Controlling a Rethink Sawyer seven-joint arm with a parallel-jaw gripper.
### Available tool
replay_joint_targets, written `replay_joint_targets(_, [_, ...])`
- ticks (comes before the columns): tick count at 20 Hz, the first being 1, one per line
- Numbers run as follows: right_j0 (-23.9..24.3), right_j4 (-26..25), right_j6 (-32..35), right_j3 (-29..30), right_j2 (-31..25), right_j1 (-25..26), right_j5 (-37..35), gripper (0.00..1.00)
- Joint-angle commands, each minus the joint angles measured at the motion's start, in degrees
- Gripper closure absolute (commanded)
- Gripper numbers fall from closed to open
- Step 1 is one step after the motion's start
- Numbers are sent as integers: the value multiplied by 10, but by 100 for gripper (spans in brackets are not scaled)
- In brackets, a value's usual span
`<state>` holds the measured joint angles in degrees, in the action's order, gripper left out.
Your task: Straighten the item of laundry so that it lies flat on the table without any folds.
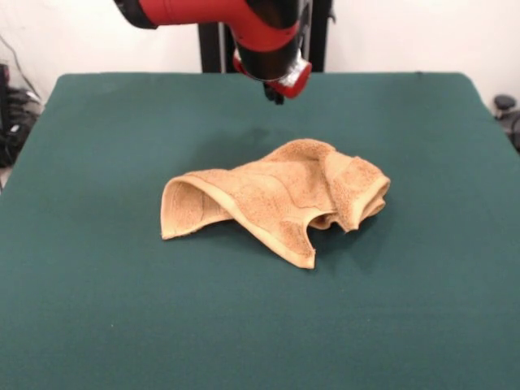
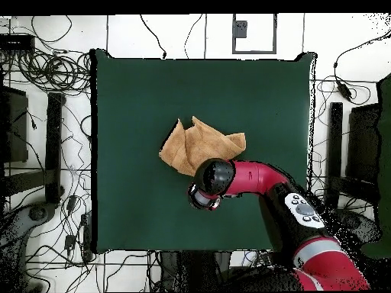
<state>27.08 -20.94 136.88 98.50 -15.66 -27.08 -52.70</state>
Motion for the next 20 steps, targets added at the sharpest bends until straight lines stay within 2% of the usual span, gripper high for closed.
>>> replay_joint_targets(1, [-35, 40, 18, 53, -47, -8, 40, 100])
replay_joint_targets(4, [-34, 38, 6, 76, -49, -38, 33, 100])
replay_joint_targets(8, [-29, 5, -31, 95, -44, -76, 29, 100])
replay_joint_targets(13, [28, -33, -84, 81, -37, -22, 74, 100])
replay_joint_targets(20, [82, -93, -122, 73, -34, -8, 104, 100])
